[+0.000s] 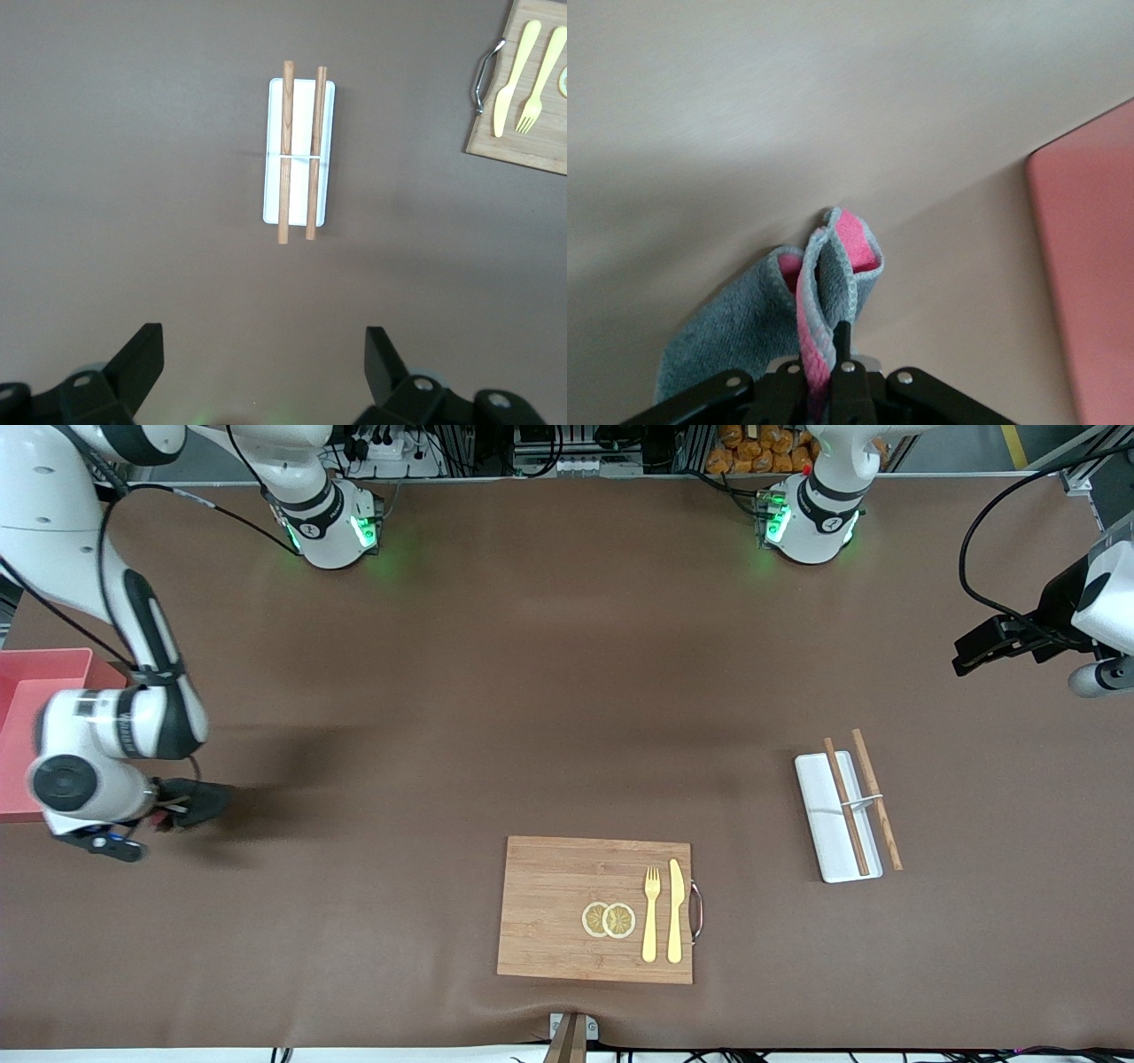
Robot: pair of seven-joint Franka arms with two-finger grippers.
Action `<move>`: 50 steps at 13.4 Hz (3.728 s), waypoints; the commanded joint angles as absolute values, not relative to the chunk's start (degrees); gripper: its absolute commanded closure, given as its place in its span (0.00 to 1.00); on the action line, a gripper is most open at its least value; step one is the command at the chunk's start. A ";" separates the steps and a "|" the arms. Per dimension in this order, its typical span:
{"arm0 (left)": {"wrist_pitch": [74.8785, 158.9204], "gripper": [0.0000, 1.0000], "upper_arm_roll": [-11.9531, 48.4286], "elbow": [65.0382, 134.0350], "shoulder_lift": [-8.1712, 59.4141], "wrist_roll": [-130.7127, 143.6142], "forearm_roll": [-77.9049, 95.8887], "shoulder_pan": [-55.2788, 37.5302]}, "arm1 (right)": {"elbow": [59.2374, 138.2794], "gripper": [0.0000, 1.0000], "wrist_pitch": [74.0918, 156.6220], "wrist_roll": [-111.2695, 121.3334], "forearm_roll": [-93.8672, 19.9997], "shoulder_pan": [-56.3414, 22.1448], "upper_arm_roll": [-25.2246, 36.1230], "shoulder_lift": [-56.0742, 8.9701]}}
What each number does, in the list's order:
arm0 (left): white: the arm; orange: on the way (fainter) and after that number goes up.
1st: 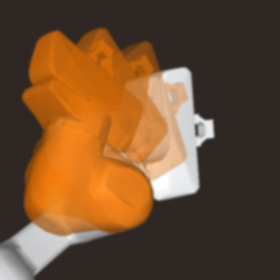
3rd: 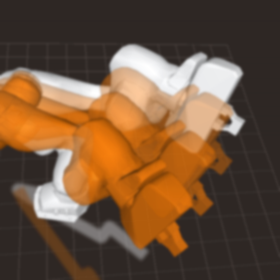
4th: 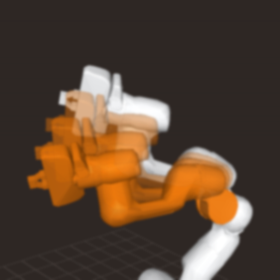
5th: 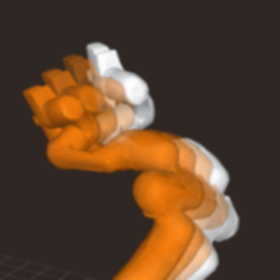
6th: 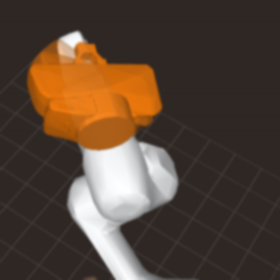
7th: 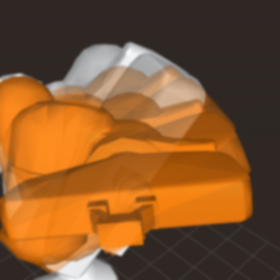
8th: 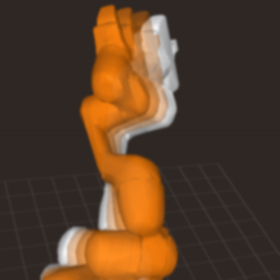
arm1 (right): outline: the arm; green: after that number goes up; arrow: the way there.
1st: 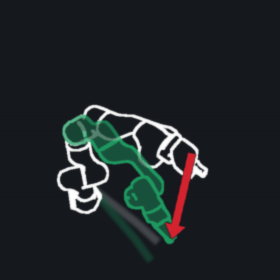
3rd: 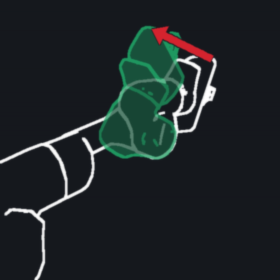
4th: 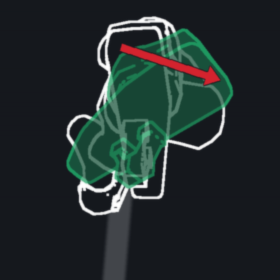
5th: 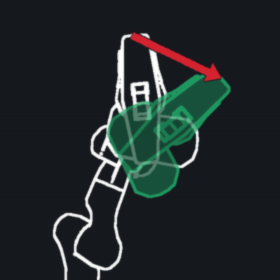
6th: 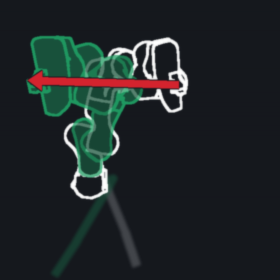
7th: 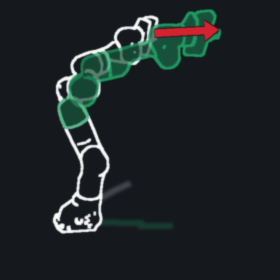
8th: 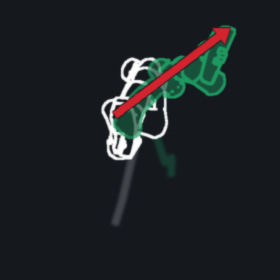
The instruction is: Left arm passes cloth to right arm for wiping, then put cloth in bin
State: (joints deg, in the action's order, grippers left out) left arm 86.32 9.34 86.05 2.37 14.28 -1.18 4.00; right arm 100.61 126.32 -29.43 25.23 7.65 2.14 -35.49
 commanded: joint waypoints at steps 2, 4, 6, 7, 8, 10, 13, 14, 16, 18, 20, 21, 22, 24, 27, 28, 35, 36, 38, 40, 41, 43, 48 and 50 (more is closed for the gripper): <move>86.22 0.00 9.23 86.57 1.76 13.10 -0.62 3.87 | 102.74 1.00 123.32 -35.24 16.20 6.33 -2.10 -33.93; 86.22 0.00 9.23 86.57 1.76 13.10 -0.35 3.87 | 102.74 1.00 122.70 -37.86 9.26 5.28 -3.69 -33.84; 86.22 0.00 9.23 86.66 1.76 13.10 -0.35 3.87 | 102.74 1.00 122.09 -48.19 8.70 -0.15 -3.69 -33.58; 86.22 0.00 9.23 86.57 1.76 13.10 -0.44 3.87 | 102.74 1.00 121.99 -53.21 8.61 -3.05 -3.78 -33.49; 86.39 0.00 9.32 86.57 1.76 13.10 -0.35 3.87 | 102.66 1.00 121.99 -58.39 8.53 -5.77 -3.87 -33.49; 86.48 0.00 9.32 86.66 1.76 13.10 -0.35 3.87 | 102.22 1.00 122.69 -67.99 6.34 -11.05 -4.22 -33.84; 86.66 0.00 9.32 86.66 2.11 13.10 -0.44 3.69 | 101.17 1.00 123.32 -69.52 -1.65 -14.15 -4.22 -33.49; 86.75 0.00 9.32 86.66 2.20 13.10 -0.44 3.69 | 100.73 1.00 122.44 -69.26 -1.76 -14.24 -4.22 -32.53; 87.01 0.00 9.32 86.66 2.20 13.10 -0.35 3.69 | 99.41 1.00 118.85 -67.95 -1.50 -12.84 -3.78 -29.72; 87.01 0.00 9.32 86.66 2.20 13.10 -0.35 3.69 | 95.91 1.00 112.54 -58.59 -1.58 -8.29 -3.69 -28.48; 87.01 0.00 9.40 86.66 2.20 13.18 -0.44 3.52 | 92.91 1.00 108.47 -52.84 -1.15 -4.59 -3.69 -28.39; 87.01 0.00 9.40 86.75 2.20 13.18 -0.44 3.60 | 92.38 1.00 107.67 -48.91 -0.97 -2.74 -3.52 -27.95; 87.01 0.00 9.40 86.75 2.20 13.18 -0.44 3.69 | 91.94 1.00 106.45 -44.08 -0.62 -0.64 -3.43 -27.25; 87.10 0.00 9.40 86.75 2.20 13.18 -0.44 3.69 | 89.92 1.00 104.08 -34.59 2.62 4.81 -3.51 -26.54; 87.63 0.00 9.40 86.75 2.46 13.18 -0.44 3.69 | 86.40 1.00 100.82 -20.79 8.51 12.28 -3.52 -26.46; 87.54 0.00 9.40 86.84 2.37 13.18 -0.35 3.69 | 85.61 1.00 100.20 -15.70 10.18 15.35 -3.52 -26.46; 87.63 0.00 9.40 87.01 2.46 13.18 -0.35 3.69 | 82.18 1.00 102.28 13.25 17.83 35.84 -3.52 -27.41; 87.63 0.00 9.40 87.01 2.55 13.10 -0.35 3.69 | 82.18 1.00 106.48 15.97 17.84 37.77 -3.52 -27.94; 87.63 0.00 9.40 87.10 2.55 13.18 -0.35 3.69 | 82.27 1.00 112.21 18.80 18.10 40.85 -3.52 -31.10; 87.71 0.00 9.40 87.10 2.72 13.18 -0.35 3.69 | 82.35 1.00 116.70 19.07 18.02 42.18 -3.52 -34.52; 87.80 0.00 9.40 87.10 2.99 13.18 -0.35 3.69 | 82.35 1.00 118.28 19.07 18.02 42.62 -3.52 -36.54; 87.80 0.00 9.40 87.10 2.99 13.18 -0.35 3.60 | 82.70 0.73 122.59 18.98 17.84 43.68 -3.52 -39.01; 88.33 0.00 9.40 87.10 3.34 13.18 -0.35 3.60 | 82.79 0.00 122.44 19.07 17.84 44.65 -3.52 -38.85; 88.42 0.00 9.40 87.10 3.34 13.18 -0.35 3.69 | 82.18 0.00 117.62 19.07 18.36 43.77 -3.60 -36.49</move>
